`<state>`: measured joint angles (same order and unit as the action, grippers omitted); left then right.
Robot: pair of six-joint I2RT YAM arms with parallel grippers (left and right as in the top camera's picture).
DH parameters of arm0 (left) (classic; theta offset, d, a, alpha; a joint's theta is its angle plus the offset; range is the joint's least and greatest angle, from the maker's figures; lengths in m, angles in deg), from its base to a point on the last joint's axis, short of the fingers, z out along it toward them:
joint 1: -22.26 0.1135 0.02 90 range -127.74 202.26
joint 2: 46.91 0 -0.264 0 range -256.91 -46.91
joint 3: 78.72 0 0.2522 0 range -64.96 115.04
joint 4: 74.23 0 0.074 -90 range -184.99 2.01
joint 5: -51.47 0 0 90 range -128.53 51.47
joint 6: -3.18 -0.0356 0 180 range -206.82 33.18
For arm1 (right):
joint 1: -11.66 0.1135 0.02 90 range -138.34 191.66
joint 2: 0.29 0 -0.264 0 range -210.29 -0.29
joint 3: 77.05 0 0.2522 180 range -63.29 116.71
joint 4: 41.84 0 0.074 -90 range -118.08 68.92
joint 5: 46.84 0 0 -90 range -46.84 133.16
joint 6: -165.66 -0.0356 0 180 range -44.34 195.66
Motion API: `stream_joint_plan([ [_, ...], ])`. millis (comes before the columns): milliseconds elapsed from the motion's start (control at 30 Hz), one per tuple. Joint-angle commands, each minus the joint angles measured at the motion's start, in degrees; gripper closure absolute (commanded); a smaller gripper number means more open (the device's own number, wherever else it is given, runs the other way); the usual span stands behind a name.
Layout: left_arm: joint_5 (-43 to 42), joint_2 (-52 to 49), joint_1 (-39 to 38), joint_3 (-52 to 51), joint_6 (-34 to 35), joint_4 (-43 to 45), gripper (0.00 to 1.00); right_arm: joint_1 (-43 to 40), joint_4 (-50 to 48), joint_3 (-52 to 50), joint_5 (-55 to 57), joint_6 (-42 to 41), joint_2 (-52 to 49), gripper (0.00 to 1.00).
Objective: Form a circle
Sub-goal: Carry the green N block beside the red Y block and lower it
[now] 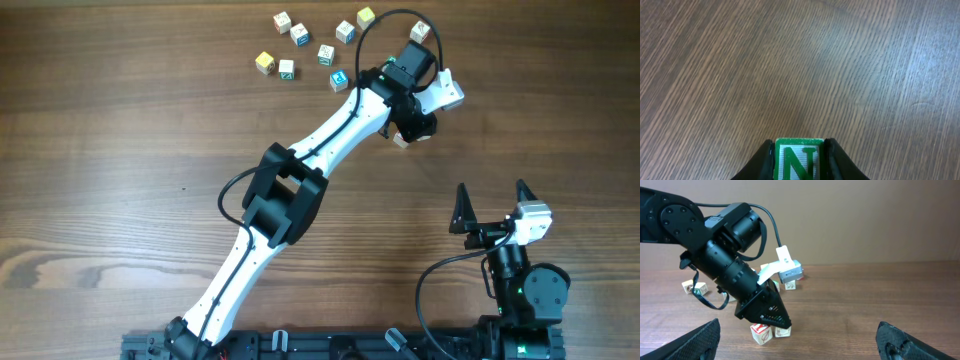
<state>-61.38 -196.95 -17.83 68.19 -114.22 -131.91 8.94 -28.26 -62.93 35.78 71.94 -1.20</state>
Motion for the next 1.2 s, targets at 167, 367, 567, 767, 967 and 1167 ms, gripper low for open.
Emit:
stream_joint_plan([
  [167,-1.60,-1.73,0.42,-0.02,-2.45,0.20,0.73,-0.24,-0.15,-0.07,0.96,0.59,0.26,0.00],
  [367,-1.60,-1.73,1.11,0.00,-3.96,0.48,0.69,-0.24,-0.15,-0.07,0.98,0.57,0.26,0.00],
  [567,-1.84,-1.73,1.11,0.00,-3.93,0.90,0.62,-0.24,-0.15,-0.07,0.96,0.57,0.26,0.00],
  [767,-1.79,-1.73,0.94,0.00,-3.91,1.51,0.46,-0.24,-0.15,-0.07,0.96,0.57,0.26,0.00],
  [967,-1.77,-1.70,0.96,0.00,-3.89,3.82,0.16,-0.24,-0.15,-0.07,0.96,0.59,0.26,0.00],
  [1167,0.57,-1.55,1.29,0.37,-2.21,6.36,0.00,-0.24,-0.15,-0.07,0.96,0.59,0.26,0.00],
])
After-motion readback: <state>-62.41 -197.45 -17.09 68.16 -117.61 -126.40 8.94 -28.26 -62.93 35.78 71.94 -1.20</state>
